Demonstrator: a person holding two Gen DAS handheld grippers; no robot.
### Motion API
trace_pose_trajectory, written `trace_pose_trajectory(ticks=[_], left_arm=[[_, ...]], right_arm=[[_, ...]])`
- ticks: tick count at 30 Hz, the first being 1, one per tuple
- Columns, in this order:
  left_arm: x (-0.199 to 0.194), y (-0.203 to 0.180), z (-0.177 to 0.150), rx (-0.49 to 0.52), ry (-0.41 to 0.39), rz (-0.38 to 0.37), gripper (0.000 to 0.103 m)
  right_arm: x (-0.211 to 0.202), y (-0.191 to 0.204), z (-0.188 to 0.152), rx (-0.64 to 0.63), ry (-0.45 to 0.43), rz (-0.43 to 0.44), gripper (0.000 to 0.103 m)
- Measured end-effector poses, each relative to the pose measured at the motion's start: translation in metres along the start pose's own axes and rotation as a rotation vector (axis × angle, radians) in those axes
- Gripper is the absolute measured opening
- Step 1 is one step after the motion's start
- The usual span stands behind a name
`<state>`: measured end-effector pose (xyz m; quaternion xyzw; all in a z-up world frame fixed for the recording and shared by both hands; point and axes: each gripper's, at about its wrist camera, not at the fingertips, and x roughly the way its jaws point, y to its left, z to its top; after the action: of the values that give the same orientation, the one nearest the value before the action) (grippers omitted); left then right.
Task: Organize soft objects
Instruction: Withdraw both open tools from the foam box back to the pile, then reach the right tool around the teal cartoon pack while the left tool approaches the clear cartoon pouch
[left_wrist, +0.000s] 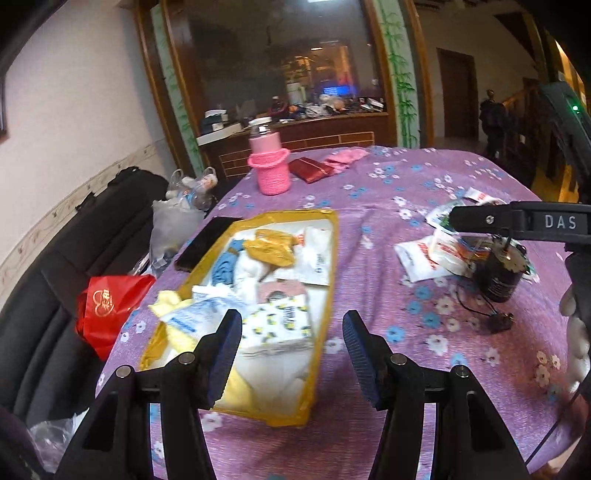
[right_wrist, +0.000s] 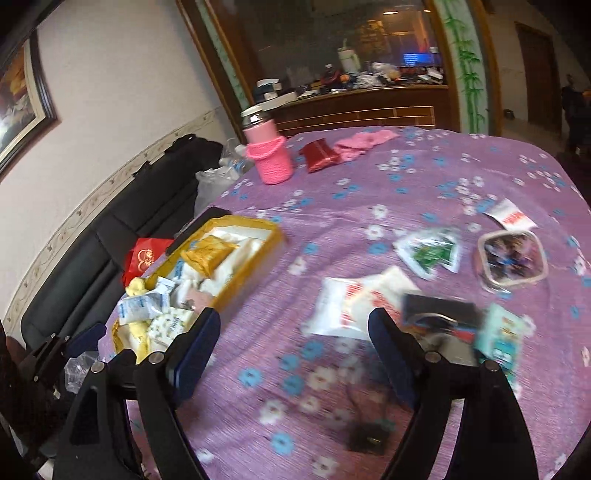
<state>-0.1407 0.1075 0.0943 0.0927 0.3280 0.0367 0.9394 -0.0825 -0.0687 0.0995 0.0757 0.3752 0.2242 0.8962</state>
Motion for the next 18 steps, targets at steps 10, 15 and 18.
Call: trace_pose_trajectory(ticks=[10, 15, 18], left_arm=[[0.001, -0.048, 0.004, 0.092, 0.017, -0.023, 0.060], [0.009, -0.062, 0.005, 0.095, 0.067, -0.139, 0.060], [0.019, -0.075, 0.003, 0.099, 0.110, -0.205, 0.060]], right_arm=[[-0.032, -0.073, -0.013, 0.098, -0.042, -0.052, 0.082], [-0.054, -0.120, -0.012, 0.188, -0.084, -0.107, 0.082], [-0.064, -0.151, -0.014, 0.240, -0.101, -0.155, 0.082]])
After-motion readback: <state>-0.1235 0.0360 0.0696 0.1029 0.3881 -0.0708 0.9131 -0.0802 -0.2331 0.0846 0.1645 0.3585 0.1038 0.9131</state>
